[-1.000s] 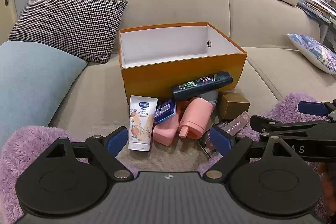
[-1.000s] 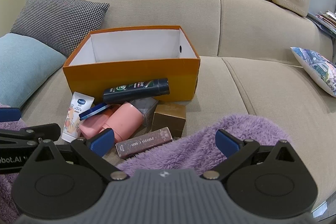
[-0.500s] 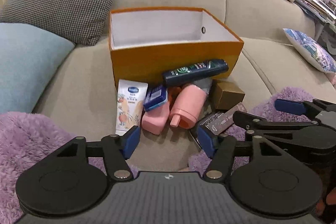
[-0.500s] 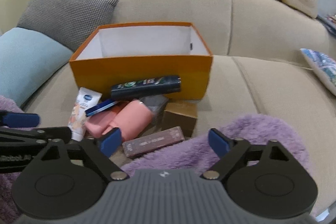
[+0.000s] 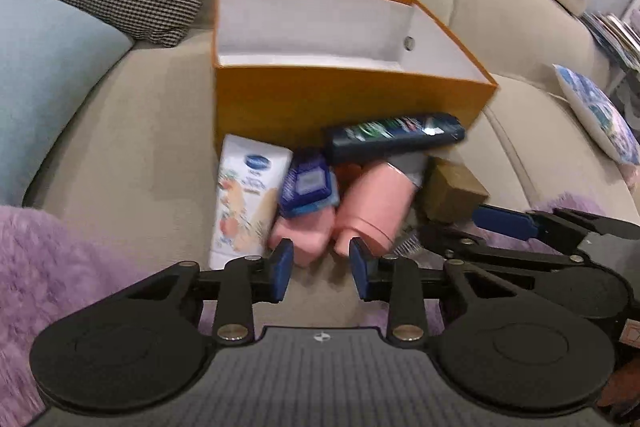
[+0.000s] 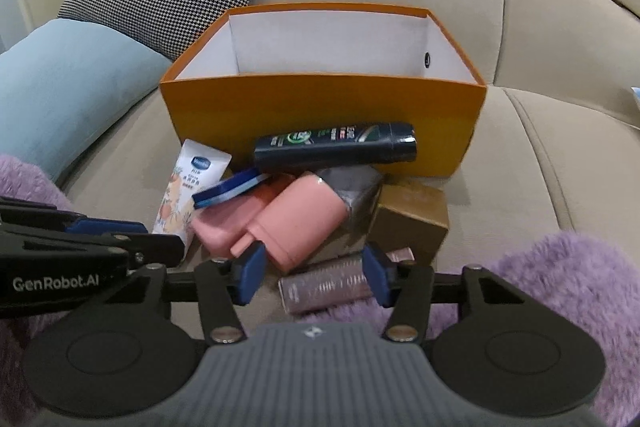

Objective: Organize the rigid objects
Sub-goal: 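Grasp the white Vaseline tube with the left gripper while the right grasps the green CLEAR bottle, then lift both items and lower them upright into the orange box with both grippers, then open both grippers and withdraw them from the box, then grasp the pink pump bottle with the left gripper while the right grasps the pink cup, then lift the pink bottle and cup and set them upright inside the orange box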

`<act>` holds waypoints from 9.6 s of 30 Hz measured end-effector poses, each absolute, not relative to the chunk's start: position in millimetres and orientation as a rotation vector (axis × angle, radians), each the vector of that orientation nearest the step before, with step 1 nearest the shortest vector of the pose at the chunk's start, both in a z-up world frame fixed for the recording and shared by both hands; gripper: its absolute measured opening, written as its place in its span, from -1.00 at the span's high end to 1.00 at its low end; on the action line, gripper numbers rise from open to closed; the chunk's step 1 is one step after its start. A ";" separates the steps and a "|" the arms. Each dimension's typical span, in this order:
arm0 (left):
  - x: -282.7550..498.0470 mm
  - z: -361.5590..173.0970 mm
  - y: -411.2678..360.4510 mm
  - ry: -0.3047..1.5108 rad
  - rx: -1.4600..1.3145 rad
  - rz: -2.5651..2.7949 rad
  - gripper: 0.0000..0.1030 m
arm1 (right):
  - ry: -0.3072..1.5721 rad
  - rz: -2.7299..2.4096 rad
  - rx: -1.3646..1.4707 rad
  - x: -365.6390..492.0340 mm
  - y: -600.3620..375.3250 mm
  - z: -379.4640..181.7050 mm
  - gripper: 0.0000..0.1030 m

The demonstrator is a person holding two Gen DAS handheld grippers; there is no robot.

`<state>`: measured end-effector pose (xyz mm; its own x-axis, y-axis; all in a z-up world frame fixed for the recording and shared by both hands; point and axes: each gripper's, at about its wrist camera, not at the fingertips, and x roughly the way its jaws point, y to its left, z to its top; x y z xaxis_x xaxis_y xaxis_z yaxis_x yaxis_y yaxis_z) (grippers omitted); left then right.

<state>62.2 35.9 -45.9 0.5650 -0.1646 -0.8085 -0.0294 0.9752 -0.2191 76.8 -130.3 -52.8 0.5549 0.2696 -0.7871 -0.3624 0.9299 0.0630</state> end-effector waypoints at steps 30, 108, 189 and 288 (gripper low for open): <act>151.2 -116.1 86.2 1.161 -0.366 0.052 -0.10 | 0.969 0.184 0.269 185.2 -132.4 -90.5 -0.37; 336.7 -46.2 87.6 1.038 -0.097 -0.009 0.63 | 1.083 0.687 0.005 376.2 -22.4 -78.4 0.36; 199.5 4.0 111.4 0.772 -0.243 -0.048 0.65 | 0.994 0.596 -0.127 305.3 -38.2 -37.5 0.02; 103.0 -109.7 27.2 1.273 -0.001 -0.327 0.19 | 1.168 0.439 0.114 144.3 -131.4 -83.4 -0.11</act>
<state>103.0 27.2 -109.7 0.2537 -0.2410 -0.9368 0.2396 0.9539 -0.1805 144.3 -131.4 -83.4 0.3183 0.3908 -0.8637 -0.2742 0.9101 0.3108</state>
